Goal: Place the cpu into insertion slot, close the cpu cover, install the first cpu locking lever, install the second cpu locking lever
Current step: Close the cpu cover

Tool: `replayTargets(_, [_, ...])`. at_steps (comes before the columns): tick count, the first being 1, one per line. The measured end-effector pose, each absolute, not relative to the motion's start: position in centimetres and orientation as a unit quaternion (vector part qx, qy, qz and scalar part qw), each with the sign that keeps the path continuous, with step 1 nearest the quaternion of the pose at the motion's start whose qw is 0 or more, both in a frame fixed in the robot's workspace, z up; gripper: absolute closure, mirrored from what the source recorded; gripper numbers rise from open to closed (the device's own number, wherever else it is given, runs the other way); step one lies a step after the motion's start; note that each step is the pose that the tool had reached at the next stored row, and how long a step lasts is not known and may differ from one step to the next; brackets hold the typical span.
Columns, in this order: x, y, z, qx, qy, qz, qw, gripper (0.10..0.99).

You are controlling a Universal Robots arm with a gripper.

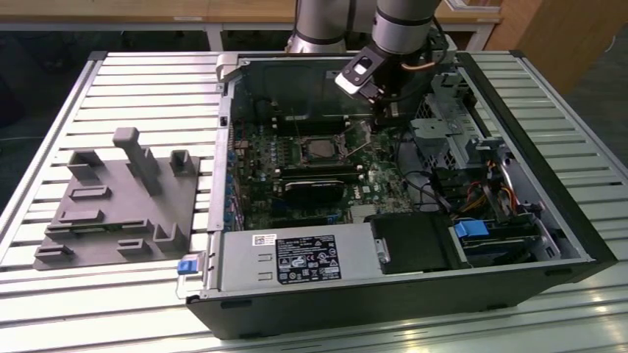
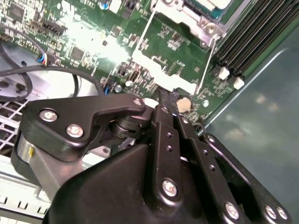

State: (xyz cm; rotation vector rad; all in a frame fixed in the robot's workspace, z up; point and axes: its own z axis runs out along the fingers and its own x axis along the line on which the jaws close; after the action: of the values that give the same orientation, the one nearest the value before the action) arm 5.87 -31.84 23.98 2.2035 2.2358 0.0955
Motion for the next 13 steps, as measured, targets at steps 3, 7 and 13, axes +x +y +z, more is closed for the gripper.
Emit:
replayTargets(3, [5.3, -31.8, 24.0, 0.702, 0.712, 0.030, 0.001, 0.980])
replayTargets(7, [4.7, -31.8, 24.0, 0.702, 0.712, 0.030, 0.001, 0.980])
replayTargets(13, [4.3, -31.8, 24.0, 0.702, 0.712, 0.031, 0.001, 0.980])
